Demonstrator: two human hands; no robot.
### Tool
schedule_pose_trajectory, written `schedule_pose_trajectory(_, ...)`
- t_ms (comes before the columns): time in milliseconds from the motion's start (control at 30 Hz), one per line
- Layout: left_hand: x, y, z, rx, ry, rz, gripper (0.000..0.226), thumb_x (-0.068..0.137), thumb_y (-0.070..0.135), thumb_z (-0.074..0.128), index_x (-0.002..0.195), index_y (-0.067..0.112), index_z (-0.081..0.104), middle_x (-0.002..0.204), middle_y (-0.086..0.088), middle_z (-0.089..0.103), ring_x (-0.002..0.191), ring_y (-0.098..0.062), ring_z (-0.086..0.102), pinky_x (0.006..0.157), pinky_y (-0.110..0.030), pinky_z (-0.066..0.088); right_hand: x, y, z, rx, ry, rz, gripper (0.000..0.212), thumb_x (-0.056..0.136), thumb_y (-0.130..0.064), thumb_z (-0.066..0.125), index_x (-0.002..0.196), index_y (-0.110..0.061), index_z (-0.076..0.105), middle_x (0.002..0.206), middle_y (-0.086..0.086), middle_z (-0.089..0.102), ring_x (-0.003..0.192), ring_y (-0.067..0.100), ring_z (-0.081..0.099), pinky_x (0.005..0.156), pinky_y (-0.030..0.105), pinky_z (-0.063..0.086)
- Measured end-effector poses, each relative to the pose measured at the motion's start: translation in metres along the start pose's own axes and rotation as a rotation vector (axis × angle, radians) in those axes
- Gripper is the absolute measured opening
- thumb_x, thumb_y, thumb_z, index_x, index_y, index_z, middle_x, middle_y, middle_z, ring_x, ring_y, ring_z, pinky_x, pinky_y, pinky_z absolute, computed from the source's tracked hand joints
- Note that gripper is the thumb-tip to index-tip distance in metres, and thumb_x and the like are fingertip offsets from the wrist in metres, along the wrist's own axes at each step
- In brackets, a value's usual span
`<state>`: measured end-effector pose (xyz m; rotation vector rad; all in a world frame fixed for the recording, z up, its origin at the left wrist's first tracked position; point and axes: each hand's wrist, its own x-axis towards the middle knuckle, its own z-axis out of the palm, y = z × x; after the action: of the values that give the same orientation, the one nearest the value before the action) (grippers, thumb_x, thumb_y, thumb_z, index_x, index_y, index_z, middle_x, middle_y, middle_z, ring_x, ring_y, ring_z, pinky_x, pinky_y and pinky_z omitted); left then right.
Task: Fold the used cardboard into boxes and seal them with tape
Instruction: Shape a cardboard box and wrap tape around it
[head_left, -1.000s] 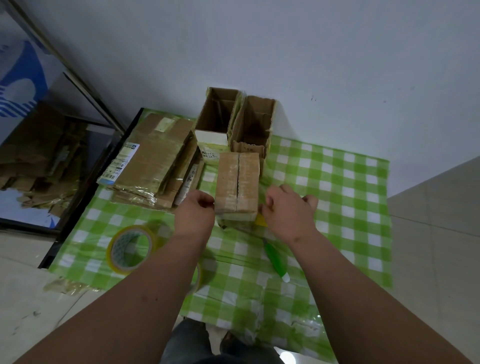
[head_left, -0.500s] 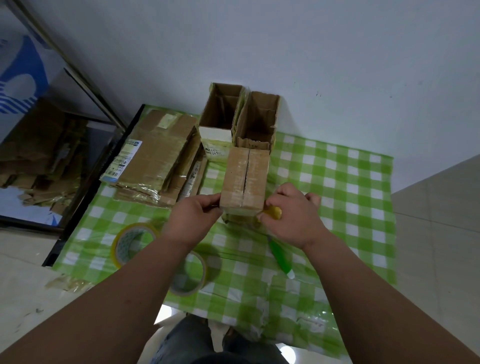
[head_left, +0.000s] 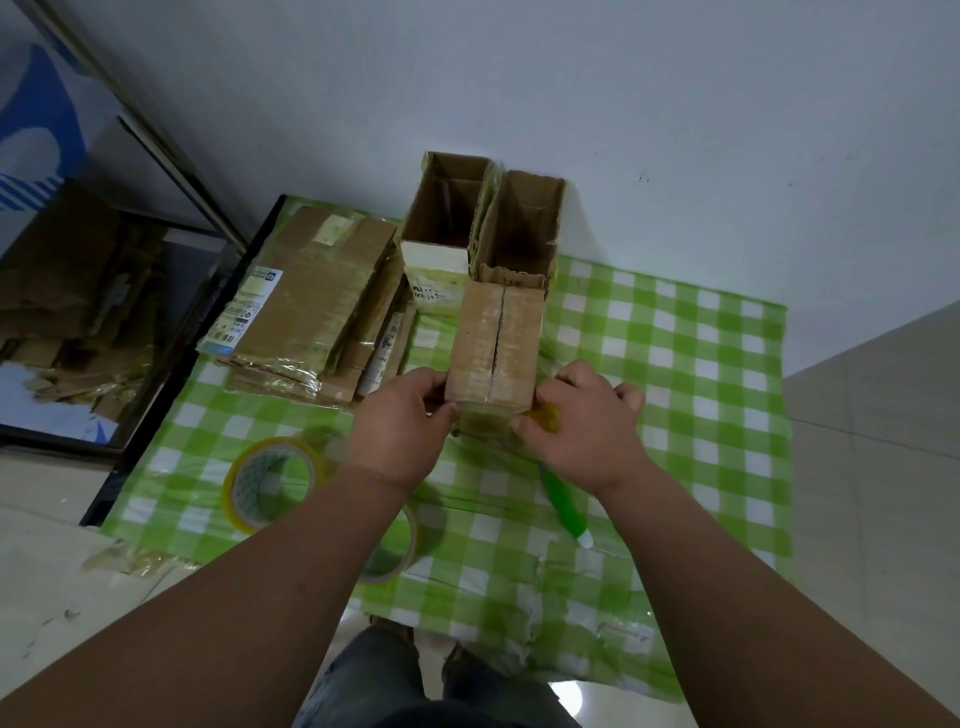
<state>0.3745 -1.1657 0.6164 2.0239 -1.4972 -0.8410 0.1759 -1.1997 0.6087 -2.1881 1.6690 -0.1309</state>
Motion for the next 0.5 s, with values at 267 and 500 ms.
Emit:
schedule_pose_trajectory(267, -0.0039, 0.0026, -0.0087, -0.021, -0.055, 0.077, 0.031, 0.091, 0.014, 0.059, 0.115, 0.029, 0.072, 0.08, 0.029, 0.062, 0.079, 0.012, 0.062, 0.068, 0.0, 0.04, -0.002, -0.0034, 0.0016, 0.041, 0.011, 0.054, 0.078, 0.066, -0.089, 0.02, 0.099, -0.037, 0.067, 0.102, -0.011, 0.046, 0.102, 0.009, 0.045, 0.081, 0.031, 0.011)
schedule_pose_trajectory(500, 0.0026, 0.0009, -0.0034, -0.055, -0.046, 0.023, 0.028, 0.086, 0.032, 0.074, 0.113, 0.024, 0.071, 0.089, 0.019, 0.067, 0.083, 0.003, 0.063, 0.078, -0.021, 0.049, -0.0022, -0.005, 0.0018, 0.03, -0.017, 0.072, 0.059, 0.073, -0.082, 0.043, 0.105, -0.038, 0.065, 0.105, -0.011, 0.045, 0.105, 0.01, 0.046, 0.086, 0.034, 0.015)
